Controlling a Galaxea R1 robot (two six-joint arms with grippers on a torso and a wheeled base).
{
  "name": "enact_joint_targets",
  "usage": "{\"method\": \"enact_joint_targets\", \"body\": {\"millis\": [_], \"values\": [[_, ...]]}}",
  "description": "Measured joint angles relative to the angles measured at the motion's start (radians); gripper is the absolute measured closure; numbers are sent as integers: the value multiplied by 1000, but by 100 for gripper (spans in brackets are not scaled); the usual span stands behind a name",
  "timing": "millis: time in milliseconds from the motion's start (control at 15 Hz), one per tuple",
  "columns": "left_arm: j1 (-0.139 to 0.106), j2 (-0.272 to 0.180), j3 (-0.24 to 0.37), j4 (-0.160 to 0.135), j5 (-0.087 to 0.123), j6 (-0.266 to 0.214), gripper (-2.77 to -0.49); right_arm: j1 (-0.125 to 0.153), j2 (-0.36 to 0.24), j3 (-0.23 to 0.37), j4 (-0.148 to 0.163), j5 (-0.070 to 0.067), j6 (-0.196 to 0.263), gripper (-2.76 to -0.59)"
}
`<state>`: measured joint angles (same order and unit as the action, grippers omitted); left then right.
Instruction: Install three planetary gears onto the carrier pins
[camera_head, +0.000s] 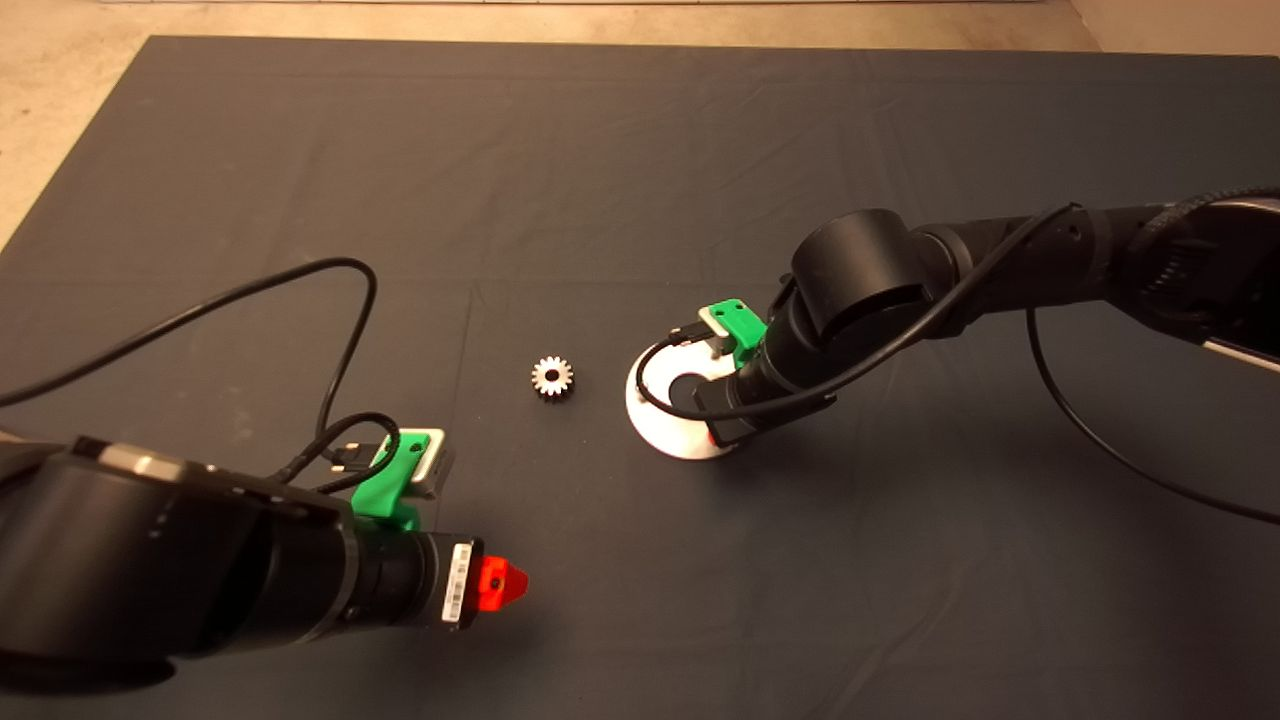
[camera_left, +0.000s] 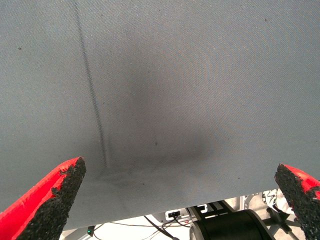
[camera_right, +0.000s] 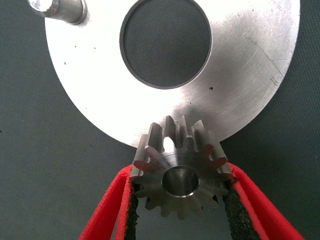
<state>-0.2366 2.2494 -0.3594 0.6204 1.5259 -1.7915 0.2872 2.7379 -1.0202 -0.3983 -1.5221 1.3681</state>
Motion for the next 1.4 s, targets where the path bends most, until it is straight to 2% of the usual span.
{"method": "enact_joint_targets", "body": {"millis": [400, 533, 800, 1067, 1200, 1267, 1400], "values": [[-3, 0, 0, -4, 0, 1, -276, 0, 0, 0, 0, 0, 0, -109], [-8, 0, 0, -5, 0, 1, -276, 0, 0, 0, 0, -4, 0, -117], [-8, 0, 0, -7, 0, 4, -276, 0, 0, 0, 0, -5, 0, -146], [-8, 0, 0, -7, 0, 4, -276, 1, -1, 0, 0, -5, 0, -147], [-8, 0, 0, -7, 0, 4, -276, 15, -4, 1, 0, -5, 1, -149], [-8, 0, 0, -7, 0, 4, -276, 30, -9, 4, 0, -6, 1, -157], [-8, 0, 0, -7, 0, 4, -276, 69, -13, 14, 1, -8, 1, -158]]}}
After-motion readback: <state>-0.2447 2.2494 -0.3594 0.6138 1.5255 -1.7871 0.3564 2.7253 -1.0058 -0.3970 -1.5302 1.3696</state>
